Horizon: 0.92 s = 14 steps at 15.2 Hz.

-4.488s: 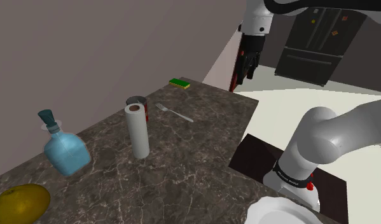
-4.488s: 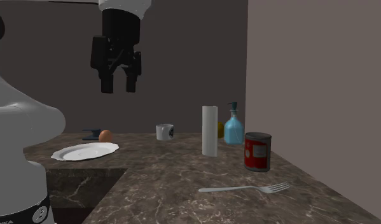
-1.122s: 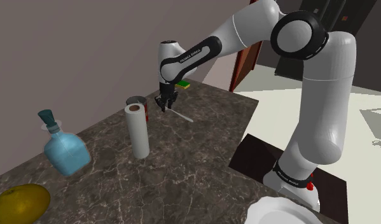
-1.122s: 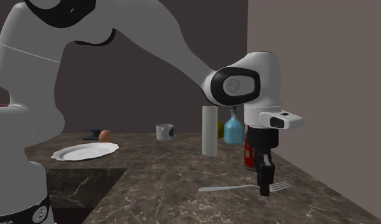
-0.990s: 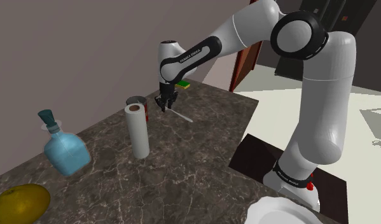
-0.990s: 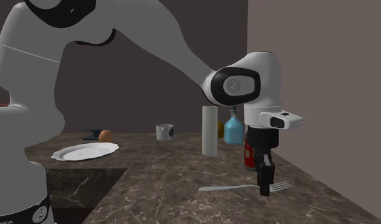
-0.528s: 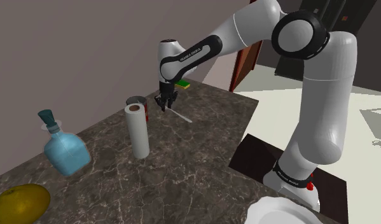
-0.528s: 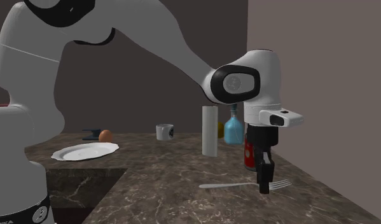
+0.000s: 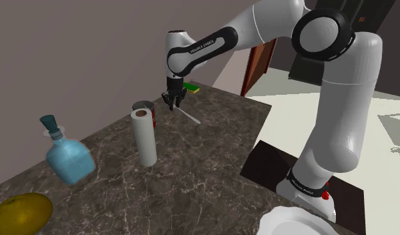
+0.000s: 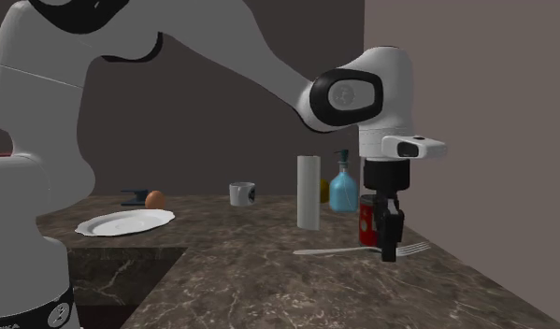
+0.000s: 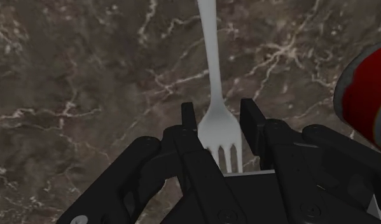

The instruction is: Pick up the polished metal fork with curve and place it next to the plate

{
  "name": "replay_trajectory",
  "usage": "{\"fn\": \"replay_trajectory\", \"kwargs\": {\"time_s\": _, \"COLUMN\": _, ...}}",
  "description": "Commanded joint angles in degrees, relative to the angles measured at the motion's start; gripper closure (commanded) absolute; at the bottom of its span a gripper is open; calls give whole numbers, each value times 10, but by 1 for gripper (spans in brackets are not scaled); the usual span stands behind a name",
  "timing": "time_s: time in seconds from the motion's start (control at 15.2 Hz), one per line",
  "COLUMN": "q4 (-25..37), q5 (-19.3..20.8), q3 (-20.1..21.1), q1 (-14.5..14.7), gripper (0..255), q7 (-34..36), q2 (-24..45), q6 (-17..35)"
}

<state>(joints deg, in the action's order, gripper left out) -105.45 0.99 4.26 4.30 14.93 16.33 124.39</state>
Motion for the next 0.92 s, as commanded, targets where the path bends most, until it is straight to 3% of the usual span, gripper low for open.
{"fn": "replay_trajectory", "kwargs": {"time_s": 0.0, "q4": 7, "q5": -1, "q3": 0, "q1": 0, "gripper": 255, "q7": -1, "q2": -7, "q6": -13}}
{"fn": "replay_trajectory", "kwargs": {"time_s": 0.4, "q4": 32, "q5": -2, "q3": 1, "q1": -1, "gripper": 255, "q7": -1, "q2": -23, "q6": -55}}
{"fn": "replay_trajectory", "kwargs": {"time_s": 0.86, "q4": -109, "q5": -6, "q3": 28, "q1": 35, "gripper": 255, "q7": 62, "q2": -128, "q6": -18}}
